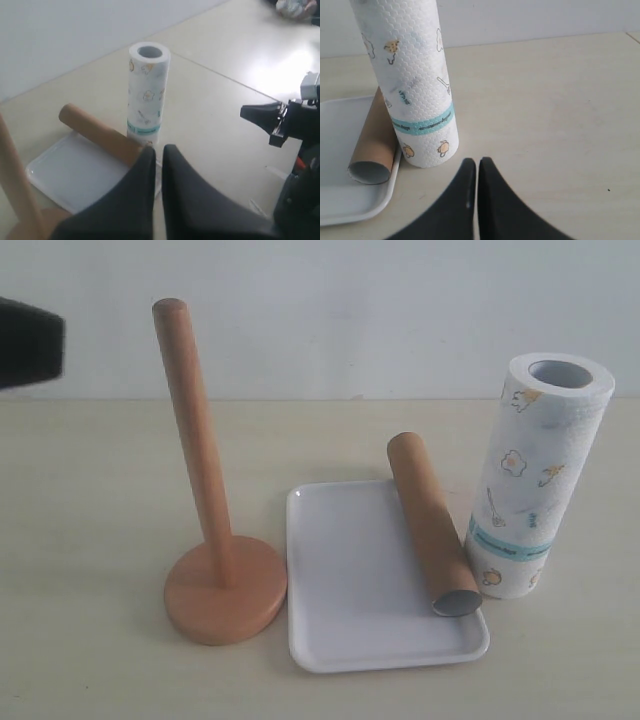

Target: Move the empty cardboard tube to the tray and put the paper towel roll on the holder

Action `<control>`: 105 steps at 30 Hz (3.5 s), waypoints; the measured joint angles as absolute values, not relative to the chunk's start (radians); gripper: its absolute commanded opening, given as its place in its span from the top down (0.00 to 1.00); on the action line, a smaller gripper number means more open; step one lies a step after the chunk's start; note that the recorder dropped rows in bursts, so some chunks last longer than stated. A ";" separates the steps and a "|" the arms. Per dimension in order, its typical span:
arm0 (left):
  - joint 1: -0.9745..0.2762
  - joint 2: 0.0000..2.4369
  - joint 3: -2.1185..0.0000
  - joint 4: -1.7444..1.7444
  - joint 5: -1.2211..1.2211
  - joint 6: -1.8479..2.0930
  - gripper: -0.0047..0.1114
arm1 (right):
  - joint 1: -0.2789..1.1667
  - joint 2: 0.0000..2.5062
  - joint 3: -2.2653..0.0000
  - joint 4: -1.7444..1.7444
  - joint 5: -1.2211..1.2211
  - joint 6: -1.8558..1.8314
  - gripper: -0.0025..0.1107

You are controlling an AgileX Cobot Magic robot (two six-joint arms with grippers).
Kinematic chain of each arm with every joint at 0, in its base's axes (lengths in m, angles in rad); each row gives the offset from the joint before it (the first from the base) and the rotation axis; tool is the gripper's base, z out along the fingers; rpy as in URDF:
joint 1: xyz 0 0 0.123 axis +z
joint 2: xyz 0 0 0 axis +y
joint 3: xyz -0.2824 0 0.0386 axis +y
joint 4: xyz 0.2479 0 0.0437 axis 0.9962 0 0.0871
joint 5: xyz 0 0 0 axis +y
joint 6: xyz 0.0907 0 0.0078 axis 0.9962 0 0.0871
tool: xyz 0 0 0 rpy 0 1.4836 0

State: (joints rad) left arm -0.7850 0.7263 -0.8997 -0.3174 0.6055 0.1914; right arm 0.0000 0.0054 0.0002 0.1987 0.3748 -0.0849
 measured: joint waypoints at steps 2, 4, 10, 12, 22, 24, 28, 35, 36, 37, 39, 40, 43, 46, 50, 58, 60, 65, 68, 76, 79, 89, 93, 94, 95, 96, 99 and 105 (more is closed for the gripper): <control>-0.745 0.674 -0.897 -0.317 0.605 0.191 0.92 | 0.000 0.005 0.000 0.199 0.375 -0.085 0.97; -0.681 0.604 -0.880 -0.317 0.579 0.191 0.92 | 0.000 0.005 0.000 0.199 0.375 -0.085 0.97; -0.469 0.406 -0.756 -0.350 0.451 0.180 0.92 | 0.000 0.005 0.000 0.199 0.375 -0.085 0.97; -0.383 0.342 -0.691 -0.380 0.417 0.175 0.92 | 0.000 0.005 0.000 0.199 0.375 -0.085 0.97; -0.199 0.207 -0.454 -0.522 0.286 0.169 0.92 | 0.000 0.005 0.000 0.199 0.375 -0.085 0.97; -0.199 0.205 -0.418 -0.530 0.280 0.169 0.92 | 0.000 0.005 0.000 0.199 0.375 -0.085 0.97; -0.199 0.160 -0.310 -0.531 0.237 0.184 0.92 | 0.000 0.005 0.000 0.199 0.375 -0.085 0.97; -0.199 0.015 -0.128 -0.523 0.072 0.194 0.92 | 0.000 0.005 0.000 0.199 0.375 -0.085 0.97; -0.198 0.010 -0.108 -0.512 0.051 0.191 0.92 | 0.000 0.005 0.000 0.199 0.375 -0.085 0.97; -0.197 0.006 -0.090 -0.493 0.037 0.180 0.92 | 0.000 0.005 0.000 0.199 0.375 -0.085 0.97; -0.192 0.004 -0.065 -0.423 0.025 0.142 0.92 | 0.000 0.005 0.000 0.199 0.375 -0.085 0.97; -0.188 0.004 -0.057 -0.373 0.023 0.112 0.92 | 0.000 0.005 0.000 0.199 0.375 -0.085 0.97; -0.162 0.004 -0.039 -0.177 0.019 -0.032 0.92 | 0.000 0.005 0.000 0.199 0.375 -0.085 0.97; -0.119 0.004 -0.012 -0.011 0.019 -0.162 0.92 | 0.000 0.005 0.000 0.199 0.375 -0.085 0.97; -0.083 0.004 -0.004 0.059 0.076 -0.202 0.92 | 0.000 0.005 0.000 0.199 0.375 -0.085 0.97; -0.073 0.004 -0.004 0.068 0.300 -0.165 0.92 | 0.000 0.005 0.000 0.199 0.375 -0.085 0.97; -0.062 0.004 -0.004 0.068 0.309 -0.157 0.92 | 0.000 0.005 0.000 0.199 0.375 -0.085 0.97; -0.047 0.004 -0.004 0.013 0.307 -0.153 0.92 | 0.000 0.005 0.000 0.199 0.375 -0.085 0.97; -0.047 0.004 -0.004 -0.079 0.307 -0.153 0.92 | 0.000 0.005 0.000 0.199 0.375 -0.085 0.97; -0.047 0.004 -0.004 -0.131 0.305 -0.153 0.92 | 0.000 0.005 0.000 0.199 0.375 -0.085 0.97; -0.047 0.004 -0.004 -0.132 0.305 -0.153 0.92 | 0.000 0.005 0.000 0.199 0.375 -0.085 0.97; -0.047 0.004 -0.004 -0.134 0.305 -0.153 0.92 | 0.000 0.005 0.000 0.199 0.375 -0.085 0.97; -0.047 0.004 -0.004 -0.134 0.305 -0.153 0.92 | 0.000 0.005 0.000 0.191 0.375 -0.104 0.97; -0.047 0.004 -0.004 -0.134 0.305 -0.153 0.92 | 0.000 0.005 0.000 0.188 0.375 -0.112 0.97; -0.047 0.004 -0.004 -0.134 0.305 -0.153 0.92 | 0.000 0.005 0.000 0.186 0.375 -0.128 0.97; -0.047 0.004 -0.004 -0.134 0.305 -0.153 0.92 | 0.000 0.005 0.000 0.183 0.375 -0.138 0.97; -0.047 0.004 -0.004 -0.134 0.305 -0.153 0.92 | 0.000 0.005 0.000 0.180 0.356 -0.157 0.97; -0.047 0.004 -0.004 -0.134 0.305 -0.153 0.92 | 0.000 0.005 0.000 0.175 0.226 -0.247 0.97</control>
State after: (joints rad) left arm -0.0467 0.0036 -0.0036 -0.1344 0.3045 -0.1535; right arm 0.0000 0.0054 0.0002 0.1753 0.2257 -0.2473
